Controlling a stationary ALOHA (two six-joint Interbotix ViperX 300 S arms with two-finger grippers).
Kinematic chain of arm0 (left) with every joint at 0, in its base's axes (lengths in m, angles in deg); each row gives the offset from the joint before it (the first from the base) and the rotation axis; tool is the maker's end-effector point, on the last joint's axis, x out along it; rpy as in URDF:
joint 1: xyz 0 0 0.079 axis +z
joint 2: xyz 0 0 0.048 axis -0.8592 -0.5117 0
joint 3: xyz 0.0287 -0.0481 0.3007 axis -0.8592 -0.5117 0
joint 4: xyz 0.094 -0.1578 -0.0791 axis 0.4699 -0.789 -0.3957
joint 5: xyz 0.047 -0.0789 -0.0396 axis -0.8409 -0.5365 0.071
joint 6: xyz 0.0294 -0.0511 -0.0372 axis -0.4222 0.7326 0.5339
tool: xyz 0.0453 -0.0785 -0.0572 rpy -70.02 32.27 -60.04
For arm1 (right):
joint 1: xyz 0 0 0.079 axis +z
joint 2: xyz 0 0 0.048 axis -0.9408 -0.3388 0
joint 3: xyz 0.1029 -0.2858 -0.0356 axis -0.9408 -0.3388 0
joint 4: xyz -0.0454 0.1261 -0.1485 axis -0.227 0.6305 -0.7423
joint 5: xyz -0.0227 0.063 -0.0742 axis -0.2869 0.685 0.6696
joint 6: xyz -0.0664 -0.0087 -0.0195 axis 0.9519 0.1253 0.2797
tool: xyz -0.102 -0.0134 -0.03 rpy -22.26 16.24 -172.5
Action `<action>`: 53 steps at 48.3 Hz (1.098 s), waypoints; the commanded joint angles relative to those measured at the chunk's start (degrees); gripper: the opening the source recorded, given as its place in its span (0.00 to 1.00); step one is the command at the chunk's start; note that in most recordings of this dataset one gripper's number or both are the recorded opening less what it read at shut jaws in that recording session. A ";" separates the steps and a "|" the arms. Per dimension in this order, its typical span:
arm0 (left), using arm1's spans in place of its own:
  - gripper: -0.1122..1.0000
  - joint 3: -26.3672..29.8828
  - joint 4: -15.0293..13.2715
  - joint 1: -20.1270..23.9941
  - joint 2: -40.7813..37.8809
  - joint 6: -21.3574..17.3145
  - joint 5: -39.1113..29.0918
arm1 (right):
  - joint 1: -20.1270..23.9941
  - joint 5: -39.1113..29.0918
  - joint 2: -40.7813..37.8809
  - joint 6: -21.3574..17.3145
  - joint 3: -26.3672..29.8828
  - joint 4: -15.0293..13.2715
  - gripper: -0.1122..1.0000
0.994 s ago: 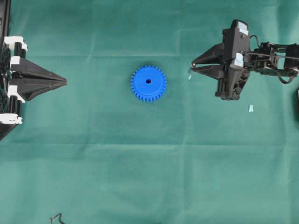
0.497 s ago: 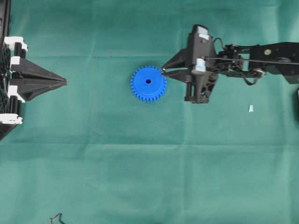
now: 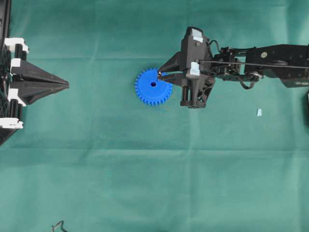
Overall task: Insert the shaft into the center hole of the gear.
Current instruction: 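Align the shaft over the gear's center hole and lower it in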
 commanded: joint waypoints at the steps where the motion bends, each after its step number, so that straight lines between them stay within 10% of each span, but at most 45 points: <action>1: 0.10 1.49 0.09 -0.09 -0.35 0.00 0.35 | 0.26 1.14 -0.35 -0.18 1.93 -0.09 0.25; 53: 0.10 1.41 0.09 -0.09 -0.53 0.09 0.35 | 0.53 6.06 -4.75 -0.53 1.67 1.23 0.25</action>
